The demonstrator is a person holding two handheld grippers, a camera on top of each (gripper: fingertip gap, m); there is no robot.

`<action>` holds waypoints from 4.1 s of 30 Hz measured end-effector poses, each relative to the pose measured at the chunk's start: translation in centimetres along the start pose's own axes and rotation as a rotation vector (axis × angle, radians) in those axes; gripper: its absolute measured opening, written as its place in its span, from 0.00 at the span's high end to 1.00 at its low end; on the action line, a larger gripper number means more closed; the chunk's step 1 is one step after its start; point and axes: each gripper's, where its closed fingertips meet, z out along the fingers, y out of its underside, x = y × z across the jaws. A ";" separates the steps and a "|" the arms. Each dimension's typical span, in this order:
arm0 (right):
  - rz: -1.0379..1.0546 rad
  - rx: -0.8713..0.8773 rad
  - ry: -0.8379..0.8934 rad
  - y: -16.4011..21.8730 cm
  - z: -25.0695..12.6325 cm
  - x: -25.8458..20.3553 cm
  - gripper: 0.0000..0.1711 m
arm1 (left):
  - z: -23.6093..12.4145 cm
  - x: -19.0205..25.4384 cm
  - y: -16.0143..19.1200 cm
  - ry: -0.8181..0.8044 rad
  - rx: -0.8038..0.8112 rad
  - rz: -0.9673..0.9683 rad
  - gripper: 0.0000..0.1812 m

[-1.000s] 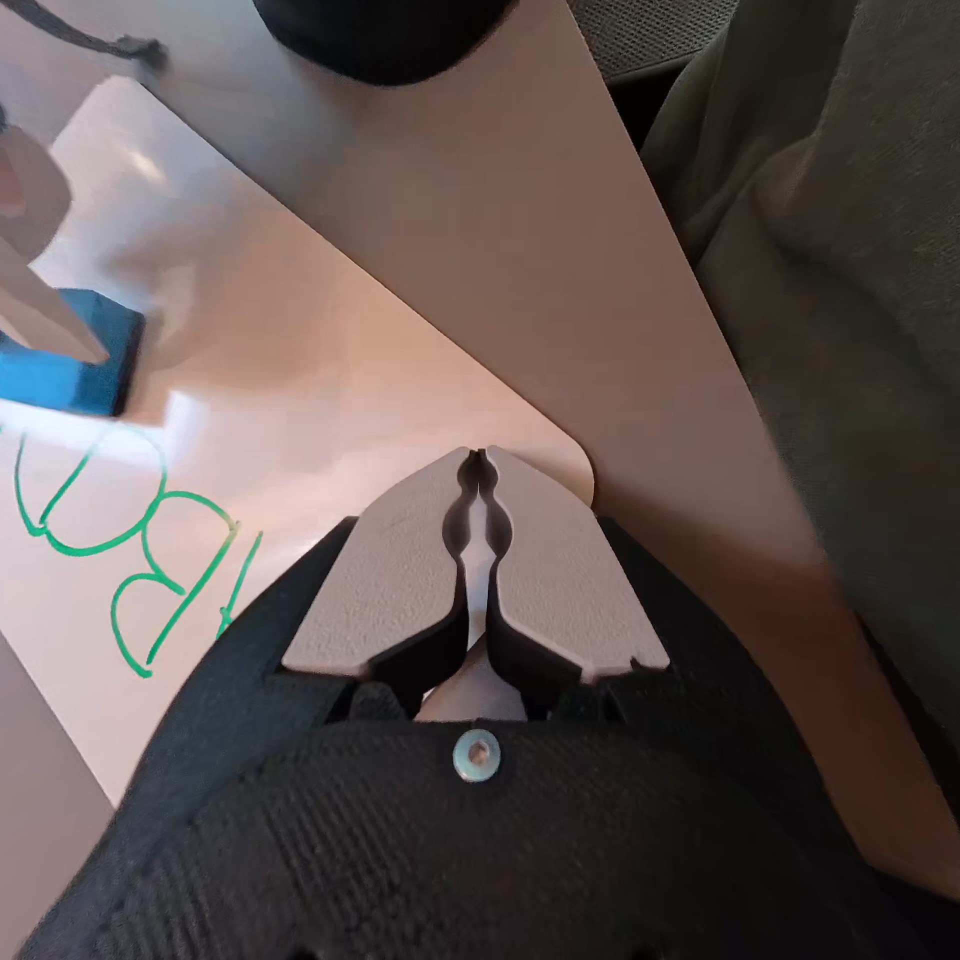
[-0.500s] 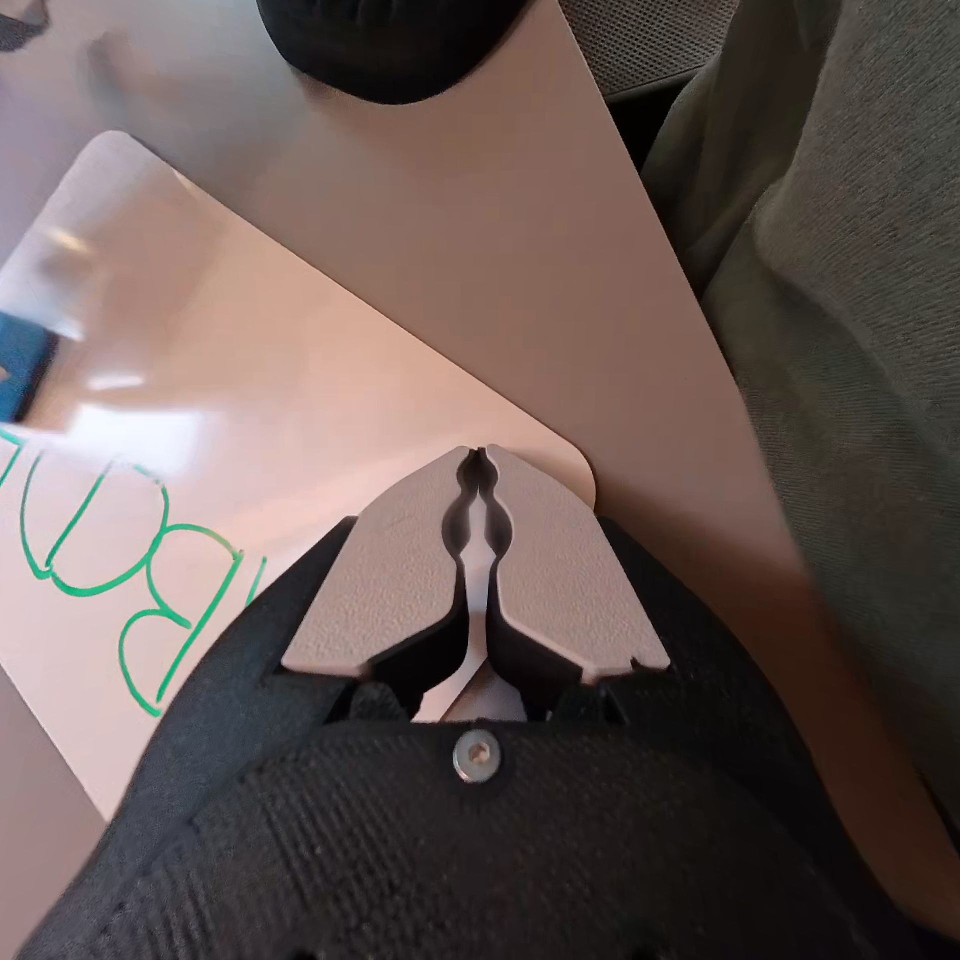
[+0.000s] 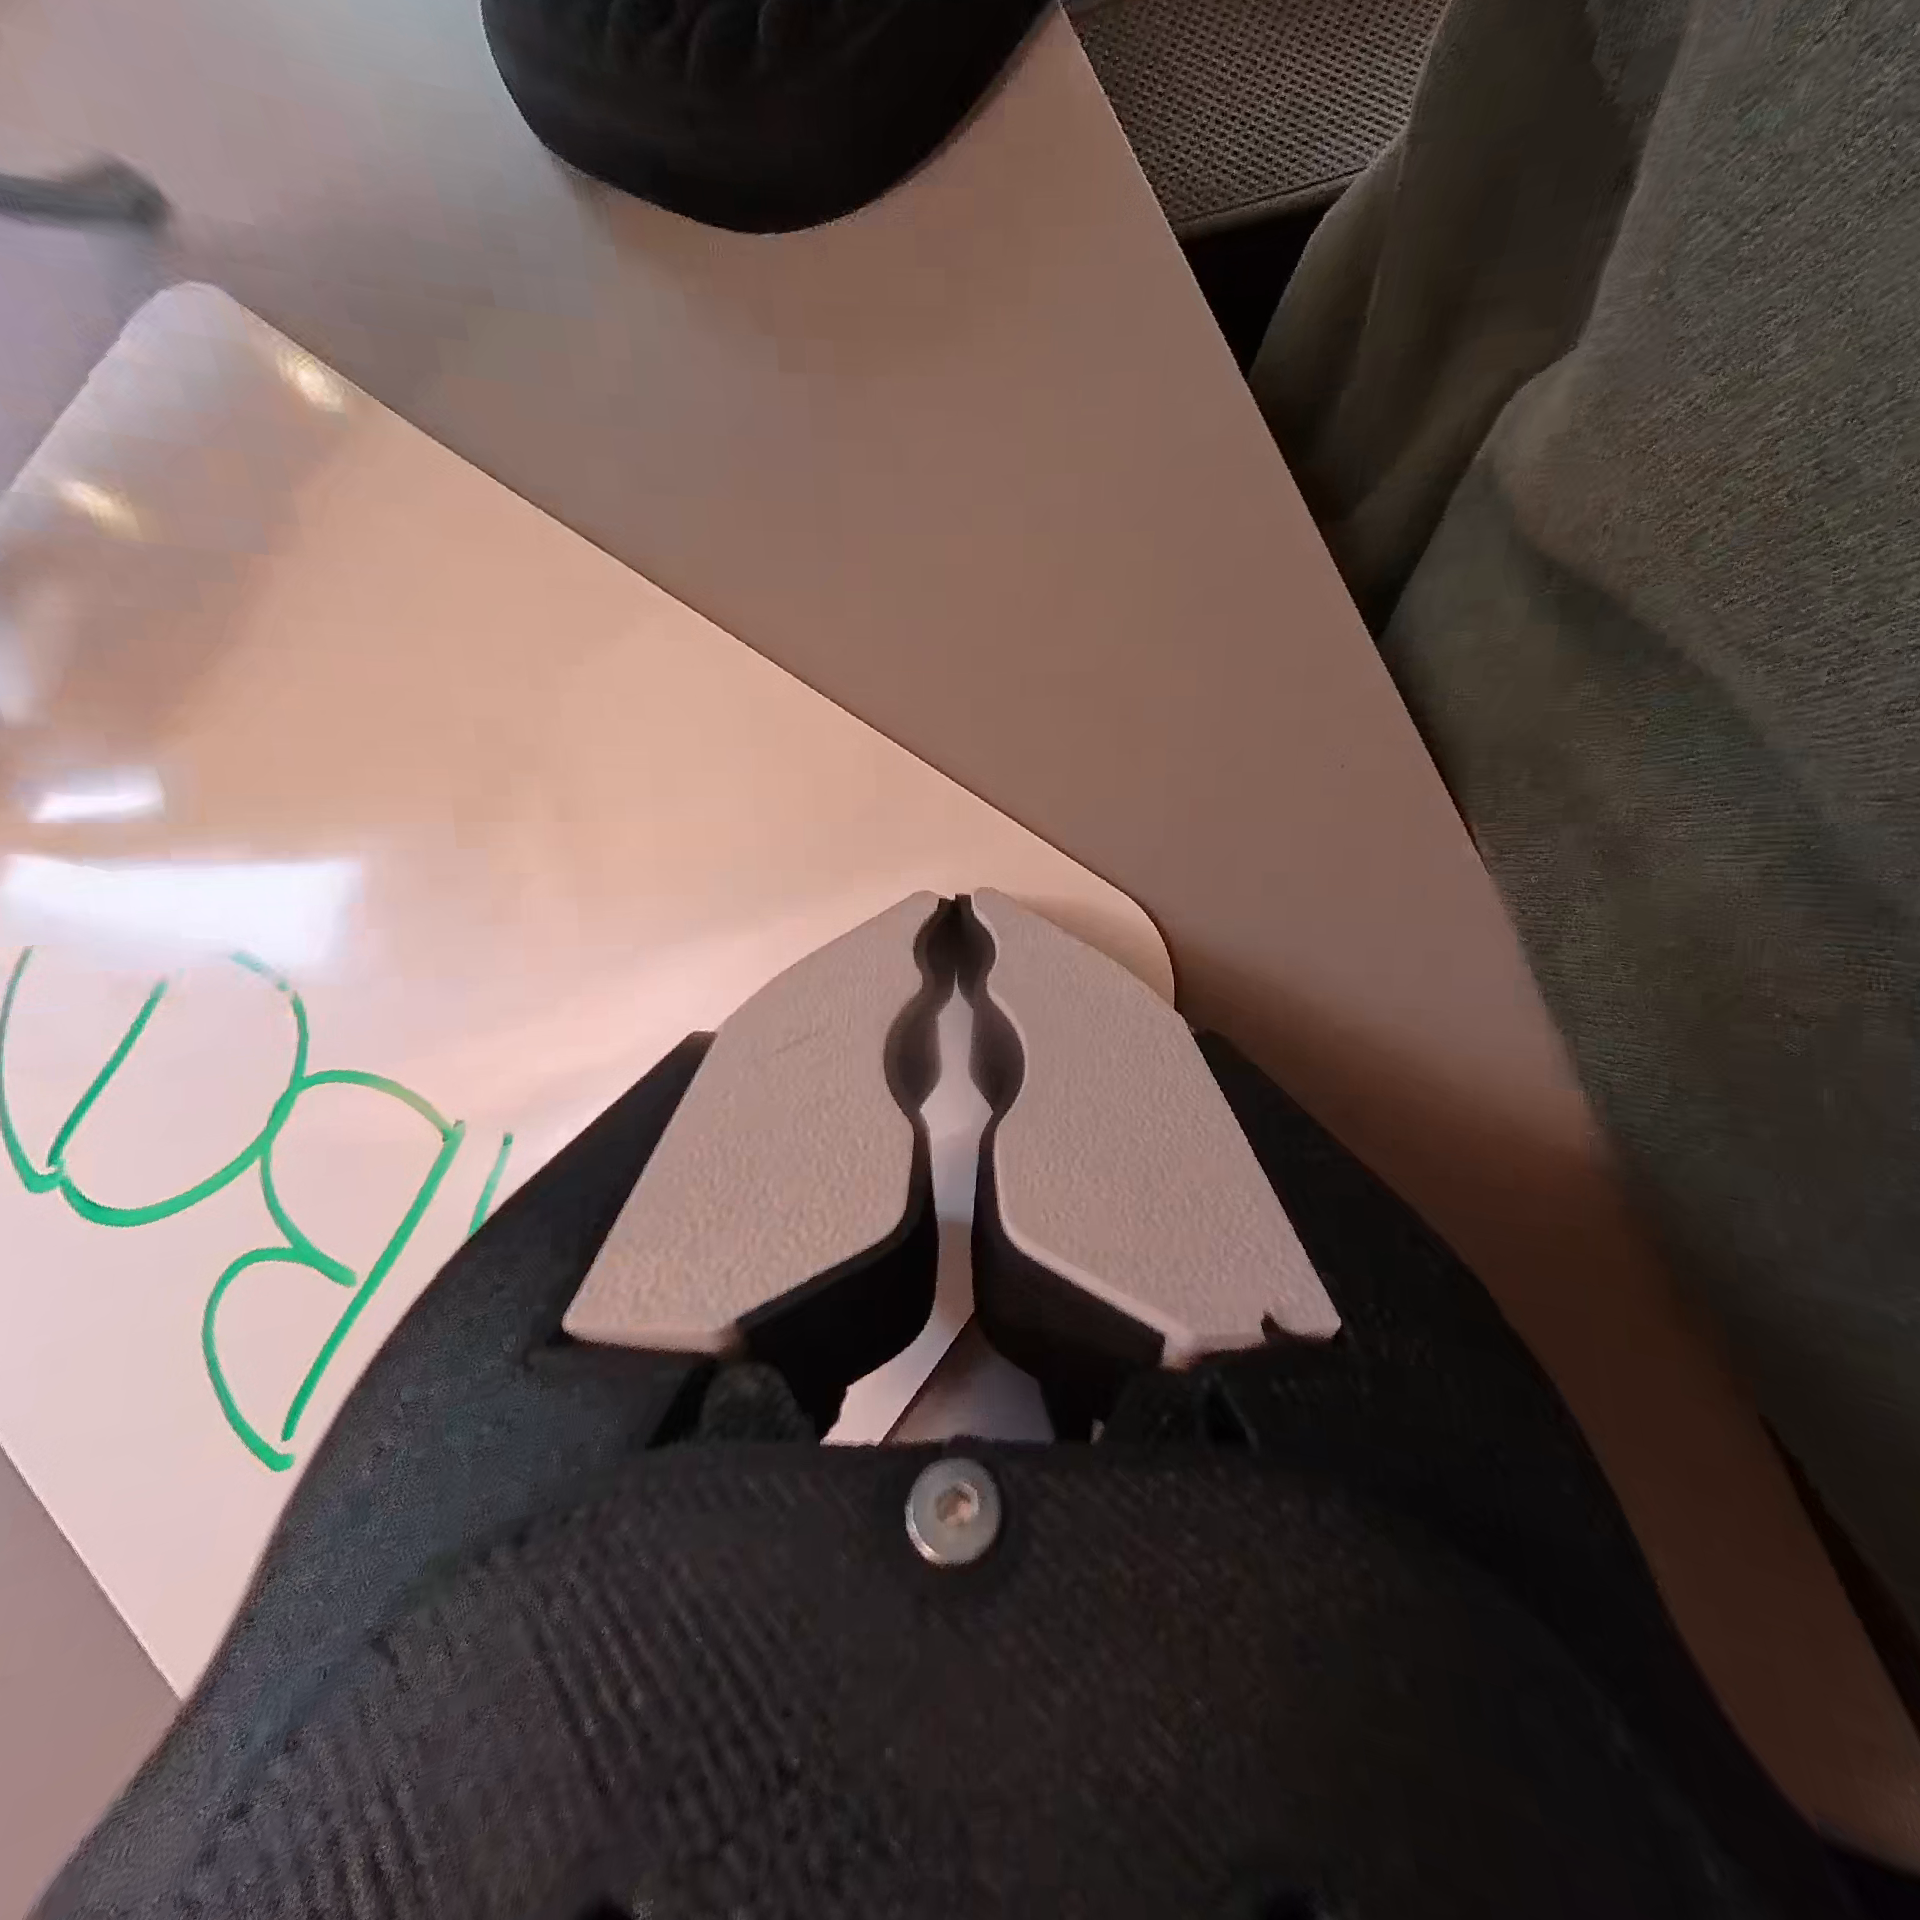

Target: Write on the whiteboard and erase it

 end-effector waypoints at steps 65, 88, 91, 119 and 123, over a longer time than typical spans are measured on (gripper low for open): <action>-0.649 -0.166 -0.305 -3.3 3.4 -20.9 0.72 | -0.3 0.1 0.5 -0.013 -0.001 0.025 1.00; -0.288 -0.125 -0.107 -3.5 2.5 -8.9 0.72 | -0.5 0.1 0.8 -0.033 -0.040 0.036 1.00; -0.444 -0.136 -0.189 -3.0 2.8 -15.1 0.72 | -0.5 0.2 0.8 -0.019 -0.029 0.031 1.00; -0.673 -0.285 -0.276 -5.3 4.4 -20.4 0.72 | -0.5 0.6 0.7 -0.003 -0.004 0.045 1.00; -0.724 -0.409 -0.328 -0.7 2.1 -20.4 0.72 | -0.6 0.7 0.8 -0.004 -0.006 0.046 1.00</action>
